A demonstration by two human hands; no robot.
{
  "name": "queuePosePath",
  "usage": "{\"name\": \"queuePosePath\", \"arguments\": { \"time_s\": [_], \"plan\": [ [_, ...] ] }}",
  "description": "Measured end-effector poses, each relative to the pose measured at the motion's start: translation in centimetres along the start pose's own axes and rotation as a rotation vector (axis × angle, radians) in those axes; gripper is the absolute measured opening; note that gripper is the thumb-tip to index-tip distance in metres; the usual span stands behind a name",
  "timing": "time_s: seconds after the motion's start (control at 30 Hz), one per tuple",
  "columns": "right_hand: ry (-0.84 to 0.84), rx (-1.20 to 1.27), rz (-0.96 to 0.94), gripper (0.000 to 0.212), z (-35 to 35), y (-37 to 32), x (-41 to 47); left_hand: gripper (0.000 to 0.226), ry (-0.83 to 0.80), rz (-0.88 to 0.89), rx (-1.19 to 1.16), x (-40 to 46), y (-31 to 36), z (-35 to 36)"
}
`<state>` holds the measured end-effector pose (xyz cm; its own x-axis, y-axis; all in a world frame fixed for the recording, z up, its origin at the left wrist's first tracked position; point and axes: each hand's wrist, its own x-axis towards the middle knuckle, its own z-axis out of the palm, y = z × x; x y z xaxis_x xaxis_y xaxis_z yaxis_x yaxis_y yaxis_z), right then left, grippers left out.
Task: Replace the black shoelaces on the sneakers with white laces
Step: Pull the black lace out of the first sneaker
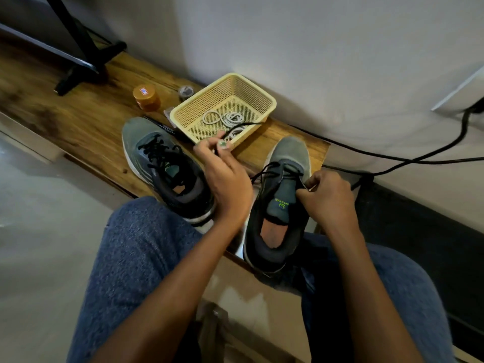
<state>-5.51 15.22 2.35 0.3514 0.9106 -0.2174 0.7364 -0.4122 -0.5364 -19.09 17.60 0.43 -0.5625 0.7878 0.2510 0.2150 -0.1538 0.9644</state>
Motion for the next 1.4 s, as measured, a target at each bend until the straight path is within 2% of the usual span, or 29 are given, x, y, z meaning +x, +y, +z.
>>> {"name": "queuePosePath", "arguments": {
  "time_s": [0.03,0.1,0.2,0.27,0.37,0.47,0.63,0.83,0.97,1.27,1.4],
  "plan": [
    [0.003,0.000,-0.001,0.010,0.0,0.1,0.0,0.022,0.023,-0.038,0.007,0.5,0.0,-0.1],
    [0.002,-0.003,-0.016,0.010,0.0,0.1,-0.1,0.022,-0.064,-0.098,0.064,0.4,0.1,-0.3],
    [0.015,-0.014,-0.030,0.017,0.1,-0.3,-0.2,0.052,-0.291,-0.165,0.305,-0.9,-0.2,-0.1],
    [0.061,-0.012,-0.053,0.022,0.2,-0.5,-0.2,0.068,-0.418,-0.128,0.471,-1.1,-0.4,-0.1],
    [0.114,-0.019,-0.171,0.031,0.6,-0.7,0.2,0.072,-0.712,0.003,0.619,-1.0,-0.8,-0.1],
    [0.062,-0.129,-0.249,0.033,1.3,-1.1,0.5,0.070,-0.936,0.063,0.687,-1.6,-1.4,0.1],
    [0.090,-0.251,-0.247,0.027,1.9,-1.4,0.6,0.059,-0.975,0.080,0.658,-1.7,-1.5,0.1],
    [0.101,-0.260,-0.226,0.021,2.1,-1.4,0.8,0.056,-0.985,-0.003,0.541,-2.0,-1.3,0.2],
    [0.147,-0.356,-0.219,0.023,2.3,-1.4,0.8,0.054,-0.968,-0.056,0.457,-2.1,-1.2,0.2],
    [0.242,-0.234,0.089,0.025,-0.5,0.1,2.0,0.054,-0.964,-0.171,0.362,-1.9,-1.3,0.4],
    [0.181,-0.181,-0.051,0.025,-0.2,-0.7,1.5,0.052,-0.951,-0.166,0.345,-2.1,-1.5,0.4]
  ]
}}
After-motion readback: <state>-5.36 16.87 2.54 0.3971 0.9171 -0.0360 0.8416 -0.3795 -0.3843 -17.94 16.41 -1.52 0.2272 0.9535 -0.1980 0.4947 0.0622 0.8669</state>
